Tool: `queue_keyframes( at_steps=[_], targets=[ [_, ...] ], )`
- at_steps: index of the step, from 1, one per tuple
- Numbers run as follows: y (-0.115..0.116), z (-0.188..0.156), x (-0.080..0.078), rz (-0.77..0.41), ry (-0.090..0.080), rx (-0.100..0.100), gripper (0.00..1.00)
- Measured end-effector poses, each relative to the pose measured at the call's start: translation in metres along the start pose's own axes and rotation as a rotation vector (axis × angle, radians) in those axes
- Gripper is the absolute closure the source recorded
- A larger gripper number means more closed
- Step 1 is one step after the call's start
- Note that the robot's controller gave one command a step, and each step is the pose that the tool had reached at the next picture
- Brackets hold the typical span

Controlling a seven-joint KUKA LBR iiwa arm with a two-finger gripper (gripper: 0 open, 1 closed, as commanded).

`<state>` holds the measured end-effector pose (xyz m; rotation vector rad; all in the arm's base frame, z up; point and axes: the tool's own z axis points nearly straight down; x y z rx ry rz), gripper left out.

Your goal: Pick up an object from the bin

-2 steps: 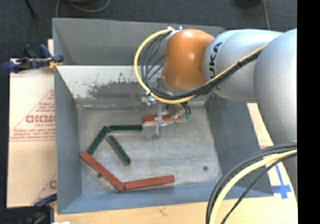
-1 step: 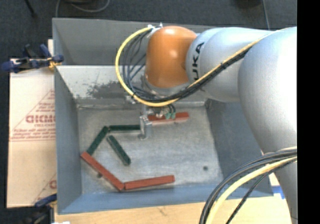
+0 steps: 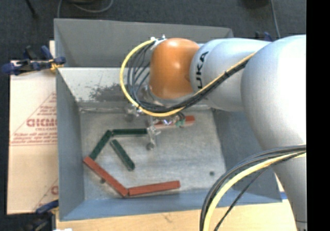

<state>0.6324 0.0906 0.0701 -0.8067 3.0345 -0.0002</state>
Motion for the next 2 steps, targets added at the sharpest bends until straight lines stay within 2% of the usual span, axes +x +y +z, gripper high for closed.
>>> queue_keyframes(
  at_steps=[1,2],
  targets=[
    [0.0,-0.002,-0.001,0.002,-0.003,0.0,1.0],
    [-0.005,-0.128,-0.013,0.052,-0.012,0.004,1.0]
  ],
)
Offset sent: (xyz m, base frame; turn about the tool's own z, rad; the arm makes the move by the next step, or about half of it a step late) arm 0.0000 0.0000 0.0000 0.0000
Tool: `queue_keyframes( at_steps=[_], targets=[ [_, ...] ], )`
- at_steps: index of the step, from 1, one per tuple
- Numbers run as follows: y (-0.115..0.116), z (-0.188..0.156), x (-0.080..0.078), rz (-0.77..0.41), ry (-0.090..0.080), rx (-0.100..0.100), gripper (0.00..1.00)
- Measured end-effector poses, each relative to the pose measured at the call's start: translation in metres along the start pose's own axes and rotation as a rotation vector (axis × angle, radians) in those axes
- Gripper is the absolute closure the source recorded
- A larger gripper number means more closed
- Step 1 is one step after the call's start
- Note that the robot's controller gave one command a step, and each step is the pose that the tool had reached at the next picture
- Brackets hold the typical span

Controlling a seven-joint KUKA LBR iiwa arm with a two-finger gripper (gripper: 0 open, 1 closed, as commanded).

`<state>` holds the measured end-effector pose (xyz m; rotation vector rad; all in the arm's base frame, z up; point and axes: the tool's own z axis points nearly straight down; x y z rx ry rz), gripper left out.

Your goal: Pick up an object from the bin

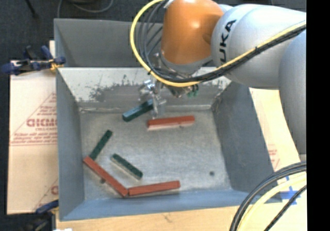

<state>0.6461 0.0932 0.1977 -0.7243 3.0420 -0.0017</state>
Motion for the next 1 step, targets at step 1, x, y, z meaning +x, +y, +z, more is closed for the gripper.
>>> queue_keyframes(
  at_steps=[1],
  targets=[
    [-0.0359,-0.0699,0.0155,0.06,0.001,0.002,1.0]
  ],
)
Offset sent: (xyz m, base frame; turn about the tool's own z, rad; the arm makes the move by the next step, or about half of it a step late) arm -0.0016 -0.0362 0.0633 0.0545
